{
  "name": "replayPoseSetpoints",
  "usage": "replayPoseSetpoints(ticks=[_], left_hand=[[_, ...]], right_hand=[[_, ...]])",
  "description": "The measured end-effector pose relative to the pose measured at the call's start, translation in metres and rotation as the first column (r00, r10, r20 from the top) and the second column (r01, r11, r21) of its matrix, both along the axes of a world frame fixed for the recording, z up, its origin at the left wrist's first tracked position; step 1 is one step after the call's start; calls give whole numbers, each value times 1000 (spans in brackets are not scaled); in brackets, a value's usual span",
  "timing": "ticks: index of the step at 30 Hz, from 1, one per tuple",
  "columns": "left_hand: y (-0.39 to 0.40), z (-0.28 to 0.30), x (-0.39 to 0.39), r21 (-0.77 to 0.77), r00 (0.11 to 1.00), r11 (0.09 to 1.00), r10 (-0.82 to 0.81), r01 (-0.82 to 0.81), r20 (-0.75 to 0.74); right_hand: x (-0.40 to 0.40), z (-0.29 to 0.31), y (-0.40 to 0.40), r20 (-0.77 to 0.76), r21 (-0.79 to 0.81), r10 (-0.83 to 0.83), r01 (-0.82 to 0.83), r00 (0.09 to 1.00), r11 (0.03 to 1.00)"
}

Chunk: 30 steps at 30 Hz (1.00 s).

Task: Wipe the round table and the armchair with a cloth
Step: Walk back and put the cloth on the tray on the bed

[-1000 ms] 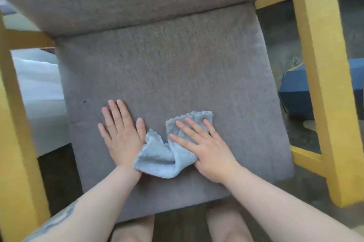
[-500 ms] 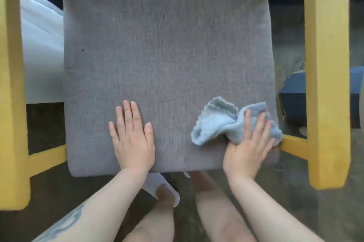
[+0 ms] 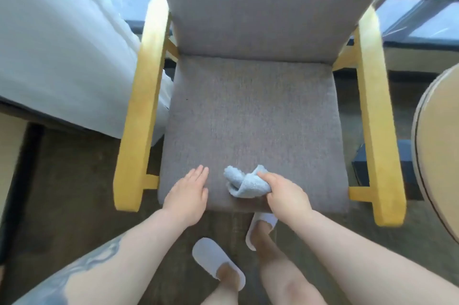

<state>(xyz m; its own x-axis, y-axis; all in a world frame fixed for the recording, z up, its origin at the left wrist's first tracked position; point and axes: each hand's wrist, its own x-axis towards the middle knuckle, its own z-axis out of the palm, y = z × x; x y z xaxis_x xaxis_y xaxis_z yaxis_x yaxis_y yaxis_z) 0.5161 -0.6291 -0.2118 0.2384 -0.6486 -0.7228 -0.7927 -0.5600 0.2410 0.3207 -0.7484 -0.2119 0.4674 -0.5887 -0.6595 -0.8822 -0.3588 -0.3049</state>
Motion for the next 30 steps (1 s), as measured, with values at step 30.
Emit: replayPoseSetpoints(ticks=[30], left_hand=[[383, 345, -89, -429, -199, -111, 966, -896, 167]], right_hand=[[207, 356, 252, 275, -435, 958, -878, 81, 199]])
